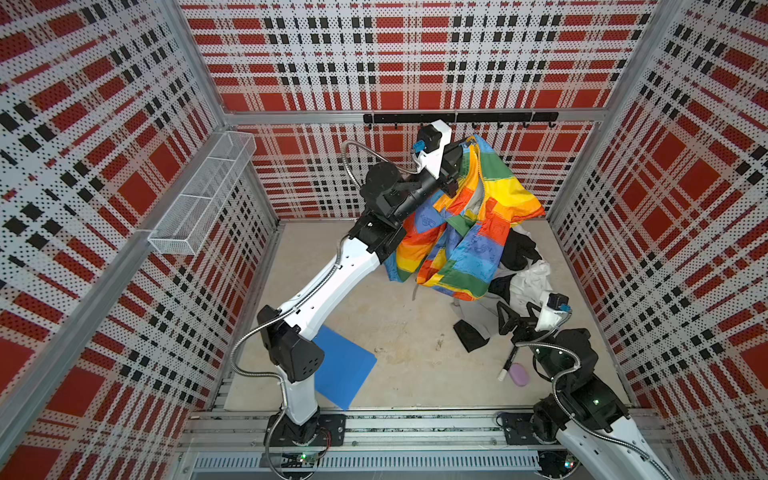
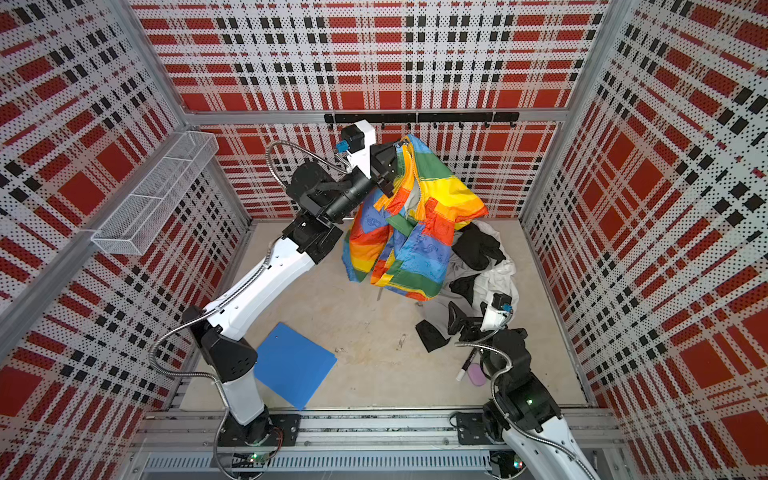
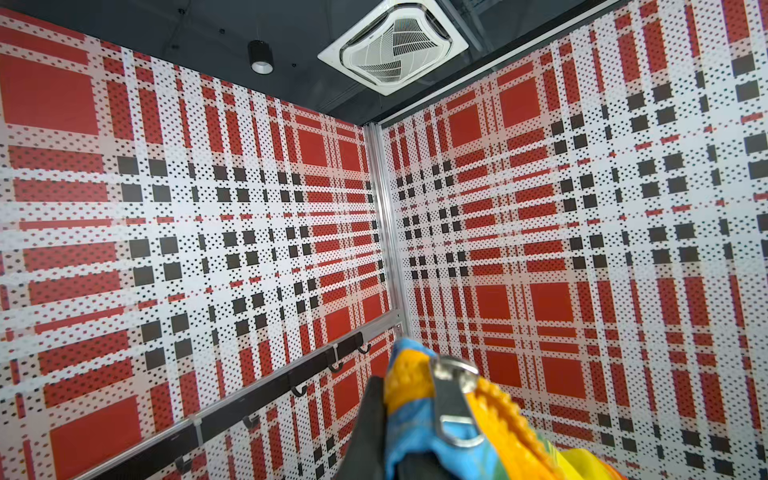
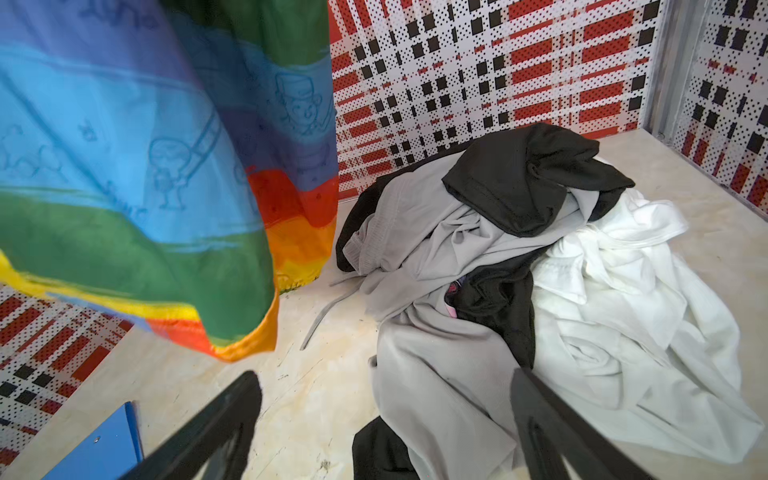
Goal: Pick out a specific cloth from the pile
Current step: 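Lift the jacket with the left gripper while the right gripper releases and lowers, then carry the rainbow jacket with the left gripper away from the clothes pile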
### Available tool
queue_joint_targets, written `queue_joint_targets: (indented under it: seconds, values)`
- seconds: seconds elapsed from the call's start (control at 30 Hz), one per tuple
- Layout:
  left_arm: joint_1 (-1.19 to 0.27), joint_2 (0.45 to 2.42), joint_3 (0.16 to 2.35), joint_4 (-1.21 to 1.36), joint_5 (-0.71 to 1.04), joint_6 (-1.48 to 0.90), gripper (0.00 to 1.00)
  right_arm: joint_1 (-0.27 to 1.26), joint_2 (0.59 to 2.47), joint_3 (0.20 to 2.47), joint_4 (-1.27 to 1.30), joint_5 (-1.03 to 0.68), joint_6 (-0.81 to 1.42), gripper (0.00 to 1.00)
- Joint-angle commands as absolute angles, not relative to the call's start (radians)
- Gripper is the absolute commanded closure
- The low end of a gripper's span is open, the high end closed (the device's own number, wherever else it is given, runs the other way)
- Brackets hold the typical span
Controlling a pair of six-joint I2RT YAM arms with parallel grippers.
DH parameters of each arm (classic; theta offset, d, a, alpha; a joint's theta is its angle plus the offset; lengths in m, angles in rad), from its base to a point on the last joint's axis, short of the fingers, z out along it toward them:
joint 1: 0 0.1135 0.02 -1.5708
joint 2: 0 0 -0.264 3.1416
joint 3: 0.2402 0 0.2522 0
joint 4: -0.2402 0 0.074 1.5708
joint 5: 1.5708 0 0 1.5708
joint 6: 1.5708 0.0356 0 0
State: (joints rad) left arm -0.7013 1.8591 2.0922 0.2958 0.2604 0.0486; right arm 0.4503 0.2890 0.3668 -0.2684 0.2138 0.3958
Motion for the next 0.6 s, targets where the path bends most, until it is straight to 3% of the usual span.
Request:
queue_joint_targets:
  seconds: [0.0,0.13,0.27,0.57]
  values:
    - [-0.695,1.885,2.174,0.404,0.273,-0.002,1.00,0.454,0.296,0.319,-0.230,0.174,0.446,0.14]
    - [-0.681,1.925,2.210,0.455,0.294,-0.072,1.00,0.453,0.376,0.308,-0.198,0.121,0.465,0.26]
    - [-0.669,1.950,2.235,0.514,0.317,-0.113,1.00,0.453,0.457,0.298,-0.155,0.100,0.499,0.29]
    - [-0.623,1.934,2.216,0.573,0.344,-0.191,1.00,0.456,0.465,0.262,-0.106,0.053,0.501,0.12]
